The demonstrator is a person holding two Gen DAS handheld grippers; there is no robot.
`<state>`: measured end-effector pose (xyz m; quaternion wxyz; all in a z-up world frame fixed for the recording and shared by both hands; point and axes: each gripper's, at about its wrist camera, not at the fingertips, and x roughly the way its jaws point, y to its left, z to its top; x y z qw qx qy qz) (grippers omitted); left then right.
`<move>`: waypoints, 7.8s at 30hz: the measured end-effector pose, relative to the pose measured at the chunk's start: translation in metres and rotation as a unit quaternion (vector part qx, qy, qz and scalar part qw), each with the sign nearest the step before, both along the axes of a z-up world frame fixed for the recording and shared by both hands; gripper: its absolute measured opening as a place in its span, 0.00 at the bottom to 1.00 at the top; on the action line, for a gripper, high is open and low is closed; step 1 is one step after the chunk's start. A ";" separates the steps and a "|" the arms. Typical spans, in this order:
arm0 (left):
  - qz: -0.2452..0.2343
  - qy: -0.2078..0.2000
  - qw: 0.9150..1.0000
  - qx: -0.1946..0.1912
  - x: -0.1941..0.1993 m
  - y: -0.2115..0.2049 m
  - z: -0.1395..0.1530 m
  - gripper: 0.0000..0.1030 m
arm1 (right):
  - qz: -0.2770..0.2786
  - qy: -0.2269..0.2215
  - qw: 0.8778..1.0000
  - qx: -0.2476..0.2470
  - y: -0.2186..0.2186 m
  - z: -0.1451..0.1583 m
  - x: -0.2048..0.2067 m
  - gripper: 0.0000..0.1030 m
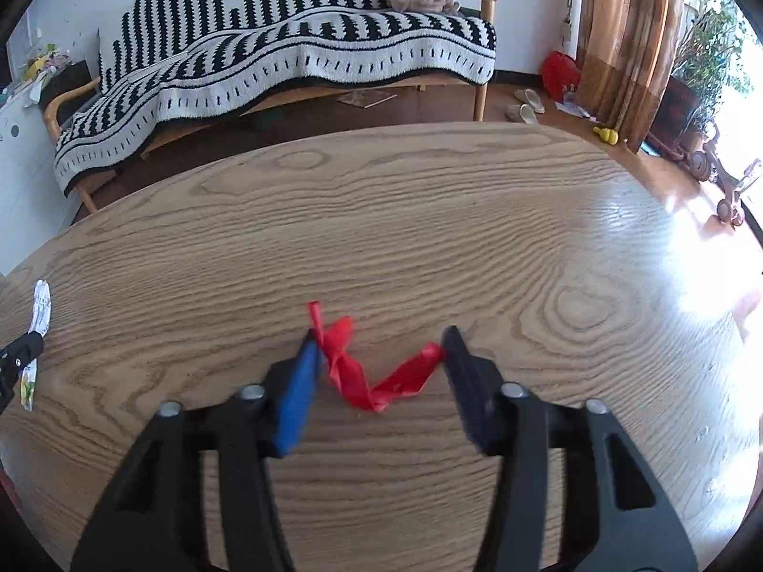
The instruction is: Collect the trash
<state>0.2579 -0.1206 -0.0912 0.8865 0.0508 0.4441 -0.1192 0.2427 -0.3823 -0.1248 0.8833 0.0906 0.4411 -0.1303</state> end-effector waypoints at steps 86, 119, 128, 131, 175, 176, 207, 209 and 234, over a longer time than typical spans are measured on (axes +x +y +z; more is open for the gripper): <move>-0.483 0.051 0.872 -0.061 -0.400 -0.428 -0.023 0.10 | -0.395 -0.002 0.914 0.096 -0.269 -0.049 -0.522 0.80; -0.462 -0.014 0.885 -0.061 -0.388 -0.377 0.020 0.92 | -0.386 -0.050 0.920 0.055 -0.254 -0.023 -0.519 0.89; -0.278 -0.056 0.959 -0.015 -0.288 -0.221 0.063 0.93 | -0.230 -0.071 0.971 -0.013 -0.167 0.024 -0.425 0.89; -0.193 -0.076 0.978 0.007 -0.256 -0.154 0.070 0.93 | -0.167 -0.080 0.982 -0.022 -0.128 0.038 -0.383 0.89; 0.066 -0.078 0.995 -0.001 -0.174 0.137 0.065 0.93 | 0.122 -0.062 0.991 -0.006 0.166 0.060 -0.168 0.93; 0.066 -0.078 0.995 -0.002 -0.174 0.137 0.065 0.93 | 0.122 -0.062 0.991 -0.006 0.166 0.060 -0.169 0.93; 0.068 -0.075 0.995 -0.001 -0.177 0.136 0.063 0.93 | 0.116 -0.059 0.991 -0.007 0.159 0.060 -0.174 0.93; 0.069 -0.074 0.995 -0.003 -0.177 0.137 0.062 0.93 | 0.115 -0.060 0.992 -0.007 0.158 0.059 -0.174 0.93; 0.067 -0.076 0.995 -0.004 -0.183 0.135 0.064 0.93 | 0.117 -0.055 0.992 -0.009 0.155 0.058 -0.177 0.93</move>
